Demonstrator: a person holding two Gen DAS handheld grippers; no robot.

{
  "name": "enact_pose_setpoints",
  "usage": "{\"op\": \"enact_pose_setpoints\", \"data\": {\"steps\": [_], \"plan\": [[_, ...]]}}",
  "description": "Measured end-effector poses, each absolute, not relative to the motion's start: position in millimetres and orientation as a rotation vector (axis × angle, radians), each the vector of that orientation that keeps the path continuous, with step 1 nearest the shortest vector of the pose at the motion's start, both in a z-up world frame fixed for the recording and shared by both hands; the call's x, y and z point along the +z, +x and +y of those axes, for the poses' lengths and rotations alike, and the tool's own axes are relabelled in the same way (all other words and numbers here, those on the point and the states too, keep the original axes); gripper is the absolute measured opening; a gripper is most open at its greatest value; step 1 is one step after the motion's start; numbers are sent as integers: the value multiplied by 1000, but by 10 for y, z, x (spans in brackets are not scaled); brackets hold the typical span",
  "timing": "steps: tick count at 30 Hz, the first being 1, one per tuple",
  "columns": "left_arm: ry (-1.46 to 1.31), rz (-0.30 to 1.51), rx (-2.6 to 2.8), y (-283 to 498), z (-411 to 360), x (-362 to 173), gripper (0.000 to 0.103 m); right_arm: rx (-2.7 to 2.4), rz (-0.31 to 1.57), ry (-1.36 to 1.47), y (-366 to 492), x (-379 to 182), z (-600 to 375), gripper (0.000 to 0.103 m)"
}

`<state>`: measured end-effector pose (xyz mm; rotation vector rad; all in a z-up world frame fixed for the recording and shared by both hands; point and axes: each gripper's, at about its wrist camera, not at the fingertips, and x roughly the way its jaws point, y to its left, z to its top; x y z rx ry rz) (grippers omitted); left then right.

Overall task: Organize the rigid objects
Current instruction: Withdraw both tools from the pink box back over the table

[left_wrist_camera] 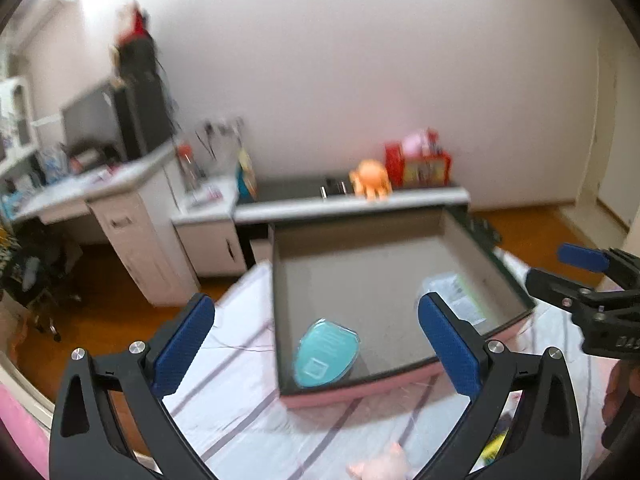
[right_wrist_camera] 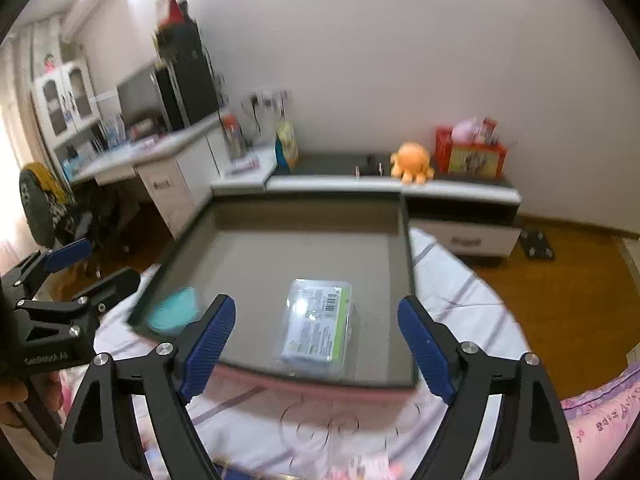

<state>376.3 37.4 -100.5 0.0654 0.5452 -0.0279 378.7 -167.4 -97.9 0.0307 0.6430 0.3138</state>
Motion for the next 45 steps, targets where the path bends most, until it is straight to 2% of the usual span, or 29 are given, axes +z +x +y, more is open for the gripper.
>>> {"op": "enact_pose_setpoints", "data": {"steps": [1,2,11,19,29,45], "plan": [[66,513,-13,3599,377,-949,103,318,614,34,3661,-915,-1689,94],[72,466,0,3365,359,-889,103,322,583,37,3498,-851,-1690,103],[87,244,67,1901,228,-653,103,245,311,18,2088,-609,-1757,103],[66,166,83,1161,141,-646,103,153,231,-9,1384,-632,-1704,103],[58,129,67,767,116,-619,103,105,188,-14,989,-602,-1719,103],[57,167,93,743,210,-714,103,67,208,-5,841,-698,-1828,103]]}}
